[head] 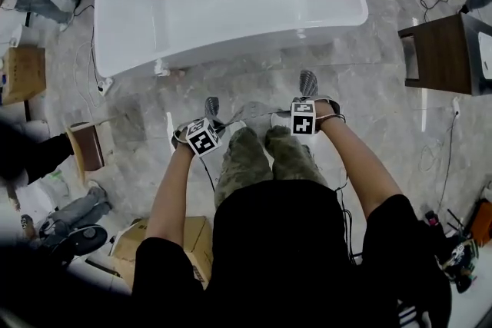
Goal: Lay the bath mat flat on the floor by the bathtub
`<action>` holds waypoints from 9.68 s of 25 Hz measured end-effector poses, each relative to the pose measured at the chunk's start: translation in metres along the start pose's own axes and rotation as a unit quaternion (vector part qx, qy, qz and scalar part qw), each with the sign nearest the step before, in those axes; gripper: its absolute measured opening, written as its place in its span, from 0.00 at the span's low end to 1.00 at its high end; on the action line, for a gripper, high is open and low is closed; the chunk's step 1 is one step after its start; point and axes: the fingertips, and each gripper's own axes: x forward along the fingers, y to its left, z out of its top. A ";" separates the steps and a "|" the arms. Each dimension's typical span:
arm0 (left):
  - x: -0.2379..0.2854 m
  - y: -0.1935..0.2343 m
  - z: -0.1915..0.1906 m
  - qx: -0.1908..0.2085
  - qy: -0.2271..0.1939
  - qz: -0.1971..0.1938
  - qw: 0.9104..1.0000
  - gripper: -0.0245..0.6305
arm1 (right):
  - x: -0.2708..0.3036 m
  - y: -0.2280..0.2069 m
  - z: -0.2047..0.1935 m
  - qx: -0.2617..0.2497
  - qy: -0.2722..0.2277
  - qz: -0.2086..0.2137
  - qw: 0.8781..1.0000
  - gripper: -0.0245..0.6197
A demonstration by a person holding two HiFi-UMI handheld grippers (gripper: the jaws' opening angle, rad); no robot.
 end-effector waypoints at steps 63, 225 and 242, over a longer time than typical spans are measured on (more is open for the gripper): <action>0.361 0.242 -0.146 -0.002 -0.031 0.272 0.962 0.09 | 0.418 -0.189 -0.034 0.040 0.050 -0.223 0.973 0.08; 0.558 0.288 -0.354 -0.616 -0.450 0.090 0.640 0.06 | 0.620 -0.198 -0.310 0.551 -0.168 -0.229 0.785 0.28; 0.543 0.293 -0.319 -0.607 -0.622 -0.123 0.479 0.50 | 0.620 -0.199 -0.311 0.554 -0.173 -0.231 0.781 0.28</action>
